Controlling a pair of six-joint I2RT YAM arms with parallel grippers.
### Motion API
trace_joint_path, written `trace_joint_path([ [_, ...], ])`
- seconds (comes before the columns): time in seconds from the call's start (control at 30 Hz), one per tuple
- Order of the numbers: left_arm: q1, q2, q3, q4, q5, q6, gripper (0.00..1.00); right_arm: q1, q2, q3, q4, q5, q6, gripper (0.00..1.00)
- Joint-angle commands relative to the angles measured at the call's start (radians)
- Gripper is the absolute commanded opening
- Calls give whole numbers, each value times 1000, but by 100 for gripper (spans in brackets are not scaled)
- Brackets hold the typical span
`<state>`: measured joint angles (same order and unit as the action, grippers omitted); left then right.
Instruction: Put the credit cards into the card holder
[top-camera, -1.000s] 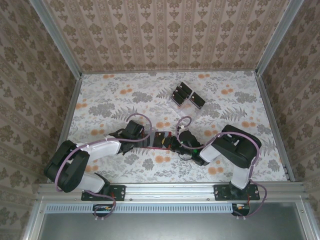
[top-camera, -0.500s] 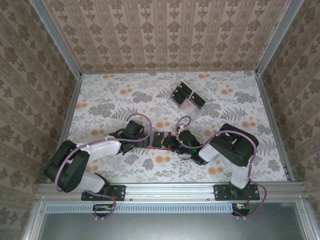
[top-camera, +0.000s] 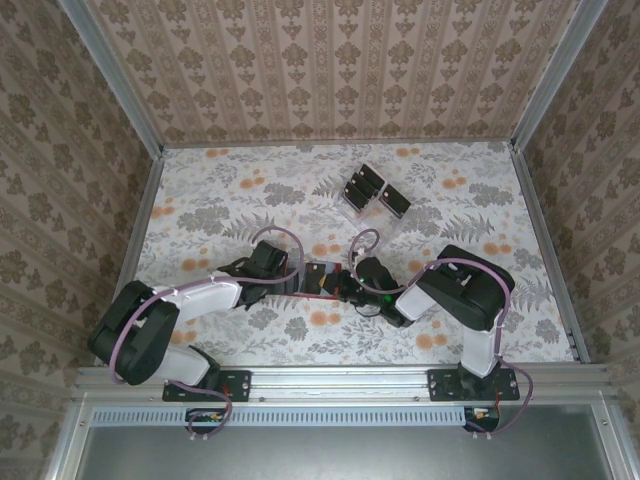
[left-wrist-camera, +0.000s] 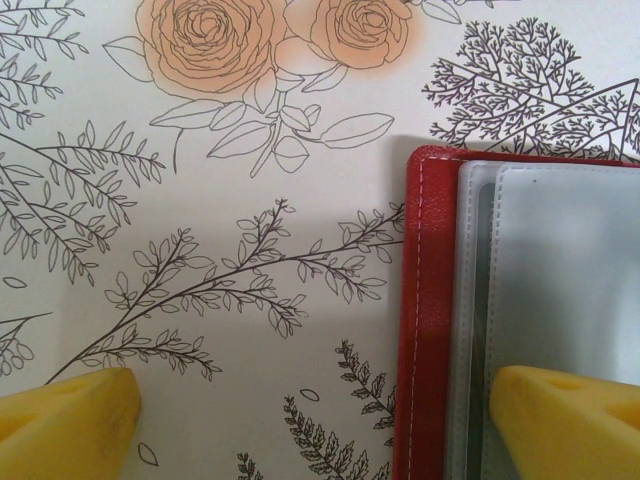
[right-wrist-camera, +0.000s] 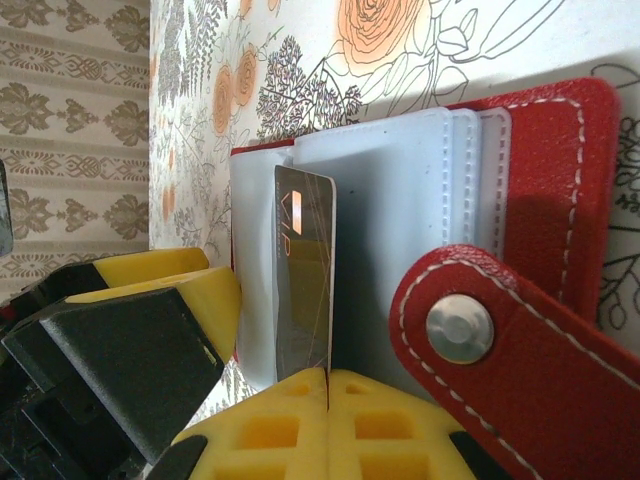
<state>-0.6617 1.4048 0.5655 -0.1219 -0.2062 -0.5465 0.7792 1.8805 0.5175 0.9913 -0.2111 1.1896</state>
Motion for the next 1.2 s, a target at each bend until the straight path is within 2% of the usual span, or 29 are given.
trace_joint_path([
  [0.0,-5,3,-27,-43,-5,-10,100,-3,16,-2,-71,-36,19,0],
  [0.47,-6,7,-25,-42,-7,-10,100,0,-17,-42,-50,-35,92,0],
  [1.17,-7,9,-26,-38,-4,-12,100,-10,35,57,-150,-110,64,0],
])
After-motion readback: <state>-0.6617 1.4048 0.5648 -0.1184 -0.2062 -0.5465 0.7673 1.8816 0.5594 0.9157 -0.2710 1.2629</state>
